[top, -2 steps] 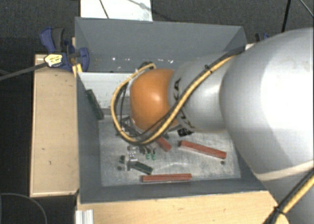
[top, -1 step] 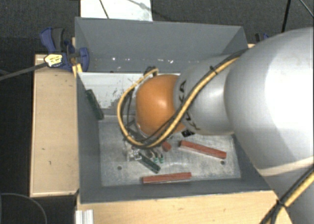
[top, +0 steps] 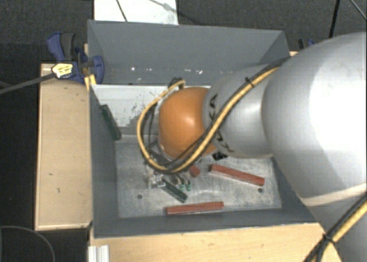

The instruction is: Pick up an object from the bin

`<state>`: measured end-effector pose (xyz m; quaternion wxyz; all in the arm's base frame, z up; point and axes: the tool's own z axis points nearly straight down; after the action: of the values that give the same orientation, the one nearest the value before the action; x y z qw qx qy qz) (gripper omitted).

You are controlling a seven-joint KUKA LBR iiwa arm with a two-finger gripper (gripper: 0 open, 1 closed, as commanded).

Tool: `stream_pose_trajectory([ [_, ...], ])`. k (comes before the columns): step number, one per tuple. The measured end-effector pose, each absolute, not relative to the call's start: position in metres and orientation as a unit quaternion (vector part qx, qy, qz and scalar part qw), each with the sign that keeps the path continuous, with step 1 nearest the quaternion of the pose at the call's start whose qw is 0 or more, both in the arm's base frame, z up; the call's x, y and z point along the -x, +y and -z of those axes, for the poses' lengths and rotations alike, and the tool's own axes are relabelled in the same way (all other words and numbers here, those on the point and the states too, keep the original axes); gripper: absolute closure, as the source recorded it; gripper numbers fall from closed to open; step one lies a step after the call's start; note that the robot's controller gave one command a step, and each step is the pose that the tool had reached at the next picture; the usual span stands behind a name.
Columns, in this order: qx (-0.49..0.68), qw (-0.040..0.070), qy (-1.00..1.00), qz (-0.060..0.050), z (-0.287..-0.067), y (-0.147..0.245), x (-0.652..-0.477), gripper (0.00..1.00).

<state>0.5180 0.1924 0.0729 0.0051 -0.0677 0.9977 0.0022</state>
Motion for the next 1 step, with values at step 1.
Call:
stream_pose_trajectory([
  [1,0.078,-0.003,0.997,0.001,-0.1105,0.1886,-0.5174,1.00],
])
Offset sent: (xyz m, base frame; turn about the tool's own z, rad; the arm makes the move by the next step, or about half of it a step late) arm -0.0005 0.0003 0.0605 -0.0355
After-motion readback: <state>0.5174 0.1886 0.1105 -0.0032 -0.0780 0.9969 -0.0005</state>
